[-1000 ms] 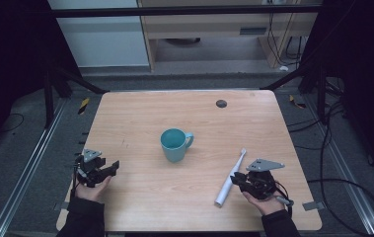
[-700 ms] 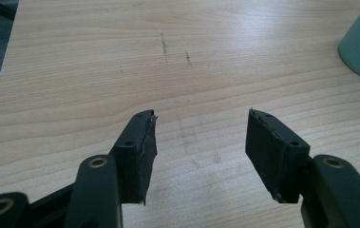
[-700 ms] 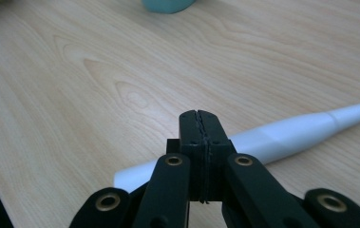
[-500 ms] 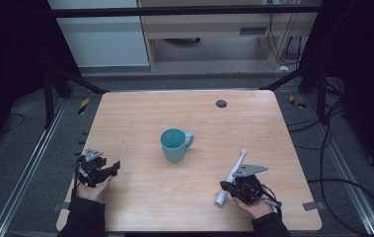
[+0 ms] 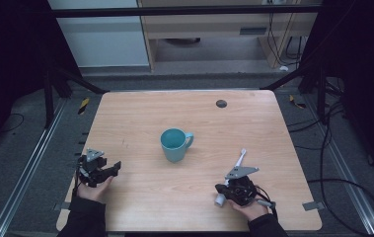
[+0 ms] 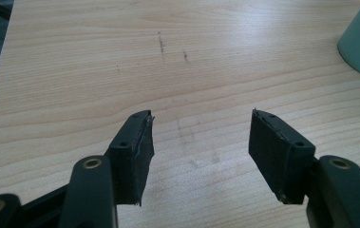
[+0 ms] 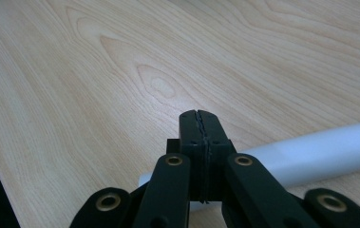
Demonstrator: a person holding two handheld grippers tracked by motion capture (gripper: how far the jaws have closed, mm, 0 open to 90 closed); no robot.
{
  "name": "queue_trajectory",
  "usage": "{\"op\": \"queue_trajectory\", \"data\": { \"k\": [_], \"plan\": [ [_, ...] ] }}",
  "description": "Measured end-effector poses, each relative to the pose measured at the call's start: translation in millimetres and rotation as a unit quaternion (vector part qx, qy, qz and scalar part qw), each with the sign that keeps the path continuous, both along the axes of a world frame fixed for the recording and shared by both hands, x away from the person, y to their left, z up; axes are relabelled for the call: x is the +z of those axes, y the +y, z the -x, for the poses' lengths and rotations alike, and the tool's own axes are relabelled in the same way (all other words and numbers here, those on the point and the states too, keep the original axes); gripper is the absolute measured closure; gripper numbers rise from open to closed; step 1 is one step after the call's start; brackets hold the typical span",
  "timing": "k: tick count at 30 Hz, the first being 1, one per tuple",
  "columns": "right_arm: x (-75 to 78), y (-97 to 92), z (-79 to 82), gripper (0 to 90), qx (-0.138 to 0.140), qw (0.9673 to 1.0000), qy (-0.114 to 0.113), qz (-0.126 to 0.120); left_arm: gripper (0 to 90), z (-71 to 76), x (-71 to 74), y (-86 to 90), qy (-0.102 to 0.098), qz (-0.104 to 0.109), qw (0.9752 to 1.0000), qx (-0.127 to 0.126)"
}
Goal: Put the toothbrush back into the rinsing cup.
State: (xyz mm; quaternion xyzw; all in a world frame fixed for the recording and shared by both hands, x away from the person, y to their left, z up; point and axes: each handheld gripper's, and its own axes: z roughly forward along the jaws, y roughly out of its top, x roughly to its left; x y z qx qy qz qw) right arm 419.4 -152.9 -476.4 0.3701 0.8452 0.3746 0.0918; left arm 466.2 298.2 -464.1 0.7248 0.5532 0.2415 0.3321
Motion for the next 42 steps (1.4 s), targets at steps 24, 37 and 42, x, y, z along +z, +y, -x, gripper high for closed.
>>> {"op": "queue_trajectory", "data": {
  "k": [24, 37, 42],
  "plan": [
    [-3.6, -7.4, 2.1, 89.9, -0.01, 0.9996, 0.008, 0.026, 40.2, -0.5, -0.7, 1.2, 0.003, -0.002, 1.0, 0.0],
    [-3.9, -14.9, 0.6, 89.9, -0.023, 0.9993, 0.012, 0.029, 40.3, -0.6, -0.8, 1.3, 0.005, -0.002, 1.0, 0.0],
    [-3.9, -16.5, 0.4, 89.8, -0.024, 0.9993, 0.014, 0.027, 40.3, -0.7, -0.9, 1.2, 0.006, -0.003, 1.0, -0.001]
  ]
}}
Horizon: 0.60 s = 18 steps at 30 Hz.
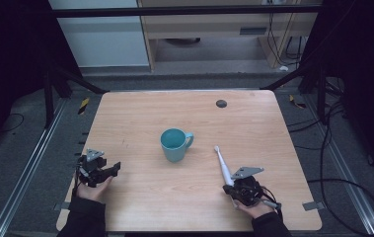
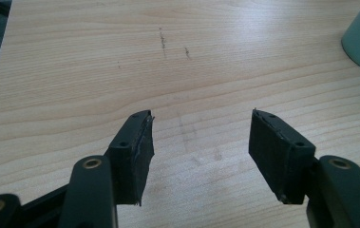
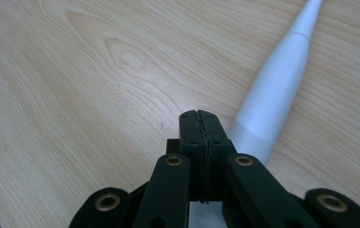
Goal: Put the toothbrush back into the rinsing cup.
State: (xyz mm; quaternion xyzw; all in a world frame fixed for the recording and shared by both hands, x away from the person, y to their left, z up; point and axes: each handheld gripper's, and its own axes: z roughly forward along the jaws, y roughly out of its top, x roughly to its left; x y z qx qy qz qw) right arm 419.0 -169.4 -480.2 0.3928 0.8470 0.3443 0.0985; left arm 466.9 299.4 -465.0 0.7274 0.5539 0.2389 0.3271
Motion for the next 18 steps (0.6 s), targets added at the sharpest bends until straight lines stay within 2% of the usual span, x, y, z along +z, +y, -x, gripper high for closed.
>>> {"op": "queue_trajectory", "data": {
  "k": [6, 8, 9, 12, 13, 14, 15, 16, 18],
  "plan": [
    [1.5, -1.2, 0.0, 89.7, -0.004, 1.0, -0.005, 0.0, 40.3, 0.0, 0.0, 0.0, 0.001, 0.0, 1.0, 0.0],
    [6.4, -4.4, 0.7, 88.5, -0.016, 0.9997, -0.019, -0.007, 40.3, -0.1, 0.0, 0.2, 0.0, 0.0, 1.0, 0.0],
    [6.4, -4.4, 0.7, 88.5, -0.016, 0.9997, -0.019, -0.007, 40.3, -0.1, 0.0, 0.2, 0.0, 0.0, 1.0, 0.0],
    [13.3, -17.3, 0.6, 89.6, -0.059, 0.9974, -0.041, -0.01, 40.3, 0.0, 0.1, 0.2, 0.0, 0.001, 1.0, 0.0],
    [13.3, -17.3, 0.6, 89.6, -0.059, 0.9974, -0.041, -0.01, 40.3, 0.0, 0.1, 0.2, 0.0, 0.0, 1.0, 0.0],
    [13.7, -24.4, -0.1, 89.8, -0.078, 0.9961, -0.042, -0.009, 40.4, 0.1, 0.0, 0.1, 0.0, 0.0, 1.0, 0.0],
    [13.7, -24.4, -0.1, 89.8, -0.078, 0.9961, -0.042, -0.009, 40.4, 0.1, 0.0, 0.1, 0.0, 0.0, 1.0, 0.0],
    [10.4, -30.0, -1.4, 89.9, -0.089, 0.9955, -0.033, 0.007, 40.4, 0.2, 0.0, -0.1, 0.001, 0.0, 1.0, 0.0],
    [7.4, -32.5, -2.1, 89.9, -0.092, 0.9953, -0.028, 0.015, 40.3, 0.3, 0.2, 0.1, 0.0, 0.0, 1.0, 0.0]
  ]
}}
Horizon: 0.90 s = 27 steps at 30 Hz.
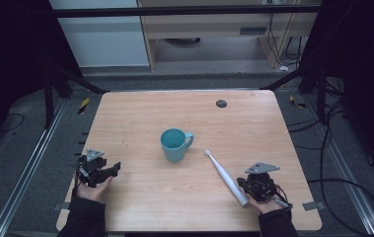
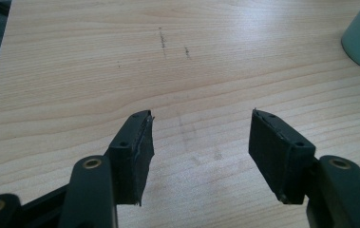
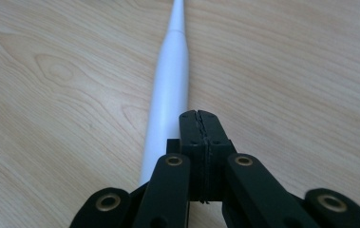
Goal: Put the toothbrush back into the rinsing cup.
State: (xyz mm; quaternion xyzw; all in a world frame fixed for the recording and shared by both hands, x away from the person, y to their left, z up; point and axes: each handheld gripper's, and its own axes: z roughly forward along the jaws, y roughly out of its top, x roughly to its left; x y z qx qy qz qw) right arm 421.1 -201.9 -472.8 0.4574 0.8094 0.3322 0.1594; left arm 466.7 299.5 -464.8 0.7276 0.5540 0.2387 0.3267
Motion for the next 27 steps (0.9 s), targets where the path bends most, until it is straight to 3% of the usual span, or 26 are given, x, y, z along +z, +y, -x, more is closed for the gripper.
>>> {"op": "queue_trajectory", "data": {
  "k": [8, 14, 19, 20, 27],
  "plan": [
    [-2.3, -3.5, 0.5, 90.0, -0.007, 0.9999, 0.01, -0.001, 40.3, -0.1, -0.2, 0.4, 0.001, 0.001, 1.0, 0.001],
    [-0.6, -5.4, -0.6, 89.2, -0.015, 0.9999, 0.005, 0.0, 40.3, -0.2, -0.2, 0.3, 0.001, 0.0, 1.0, 0.001],
    [8.5, -8.6, -4.0, 79.5, -0.031, 0.9995, -0.002, 0.002, 39.6, -0.8, -0.8, 1.0, -0.002, -0.002, 1.0, 0.0],
    [13.7, -9.7, -5.7, 72.7, -0.034, 0.9994, -0.008, 0.009, 39.4, -1.0, -0.8, 1.0, -0.003, -0.002, 1.0, -0.001],
    [30.0, -8.3, -13.1, 59.9, -0.044, 0.999, 0.0, 0.01, 38.0, -1.4, -1.2, 1.4, -0.004, -0.002, 1.0, -0.001]
  ]
}}
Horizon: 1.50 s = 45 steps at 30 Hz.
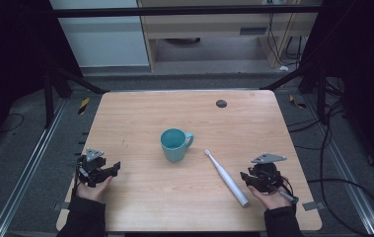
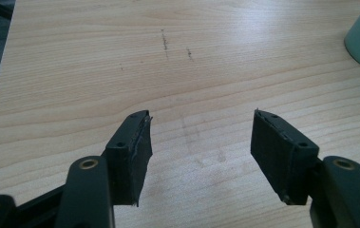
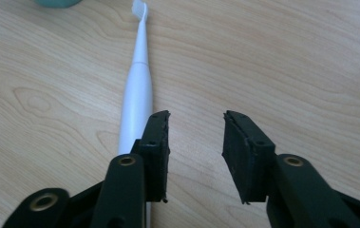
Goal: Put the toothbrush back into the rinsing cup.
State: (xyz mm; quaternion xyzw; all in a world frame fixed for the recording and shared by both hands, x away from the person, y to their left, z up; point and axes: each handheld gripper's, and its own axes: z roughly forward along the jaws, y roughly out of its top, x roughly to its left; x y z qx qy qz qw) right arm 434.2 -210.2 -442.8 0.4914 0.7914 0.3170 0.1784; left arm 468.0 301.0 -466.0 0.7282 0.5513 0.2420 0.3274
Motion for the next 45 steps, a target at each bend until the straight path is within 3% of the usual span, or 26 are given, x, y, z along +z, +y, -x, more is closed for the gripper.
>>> {"op": "queue_trajectory", "data": {
  "k": [4, 7, 15, 23, 36, 44, 45],
  "plan": [
    [11.1, 5.6, -3.5, 53.6, 0.005, 1.0, 0.005, 0.005, 36.7, -1.0, -1.1, -0.1, 0.003, 0.002, 1.0, -0.002],
    [15.3, 11.3, -5.9, 51.4, 0.012, 0.9995, 0.024, 0.015, 35.9, -1.3, -1.4, -0.1, 0.003, 0.001, 1.0, -0.003],
    [14.5, 26.6, -14.2, 46.9, 0.025, 0.9977, 0.054, 0.031, 33.7, -2.6, -3.1, -0.6, 0.007, -0.002, 1.0, -0.004],
    [7.9, 42.1, -21.3, 48.1, 0.041, 0.9925, 0.103, 0.052, 33.2, -4.1, -4.3, -0.9, 0.013, -0.004, 0.9999, -0.007],
    [-6.3, 52.1, -30.3, 52.5, 0.052, 0.9873, 0.135, 0.065, 33.1, -4.3, -4.8, -1.0, 0.015, -0.008, 0.9998, -0.008],
    [-11.2, 56.6, -34.1, 55.3, 0.058, 0.9818, 0.161, 0.082, 33.2, -4.5, -4.8, -1.2, 0.016, -0.008, 0.9998, -0.009],
    [-13.0, 58.1, -35.0, 55.8, 0.057, 0.98, 0.168, 0.09, 33.2, -4.5, -4.9, -1.2, 0.016, -0.008, 0.9998, -0.009]
  ]
}}
